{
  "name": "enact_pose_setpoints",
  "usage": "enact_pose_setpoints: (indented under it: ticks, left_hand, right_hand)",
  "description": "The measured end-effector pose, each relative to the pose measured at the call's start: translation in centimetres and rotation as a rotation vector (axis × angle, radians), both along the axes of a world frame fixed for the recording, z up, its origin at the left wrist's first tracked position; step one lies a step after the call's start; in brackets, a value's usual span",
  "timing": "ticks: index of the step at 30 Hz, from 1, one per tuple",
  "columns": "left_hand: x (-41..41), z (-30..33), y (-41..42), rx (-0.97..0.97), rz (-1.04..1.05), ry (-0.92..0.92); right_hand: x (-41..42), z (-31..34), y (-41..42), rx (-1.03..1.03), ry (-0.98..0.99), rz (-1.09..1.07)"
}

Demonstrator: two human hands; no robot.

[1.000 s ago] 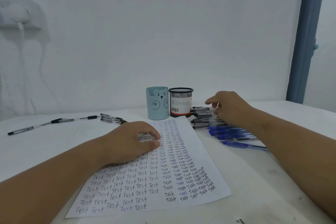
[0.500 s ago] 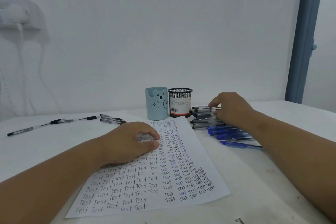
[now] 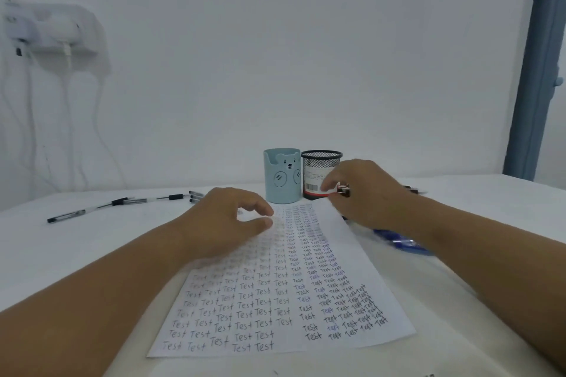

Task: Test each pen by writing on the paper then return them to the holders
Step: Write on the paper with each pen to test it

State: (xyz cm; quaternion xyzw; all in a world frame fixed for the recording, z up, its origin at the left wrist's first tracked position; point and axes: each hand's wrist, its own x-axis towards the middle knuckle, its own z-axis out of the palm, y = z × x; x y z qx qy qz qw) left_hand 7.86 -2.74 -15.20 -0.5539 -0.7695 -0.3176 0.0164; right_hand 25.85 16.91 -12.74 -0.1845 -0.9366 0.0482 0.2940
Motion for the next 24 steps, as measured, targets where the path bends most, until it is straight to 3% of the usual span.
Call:
enact_pose_setpoints:
  ticks: [6, 12, 18, 21, 24]
  left_hand:
    - [-4.1, 0.2, -1.2, 0.105, 0.138, 0.010]
    - [-9.6, -1.6, -2.4, -0.173, 0.338, 0.027]
    - [-9.9, 0.1, 0.4, -0.207, 0.291, 0.328]
    - [-9.9, 0.5, 1.3, -0.326, 0.311, 0.375]
    - [-10.0, 0.5, 1.5, -0.286, 0.292, 0.440]
  right_hand:
    - [-5.4, 0.1, -5.0, -0.037, -0.169, 0.197]
    - [-6.8, -2.7, -5.8, -0.058, -0.220, 0.212]
    - [-6.7, -3.3, -5.3, -0.016, -0.198, 0.241]
    - [-6.7, -3.3, -5.2, -0.015, -0.202, 0.252]
    - [-6.7, -3.3, -5.0, -0.021, -0.203, 0.264]
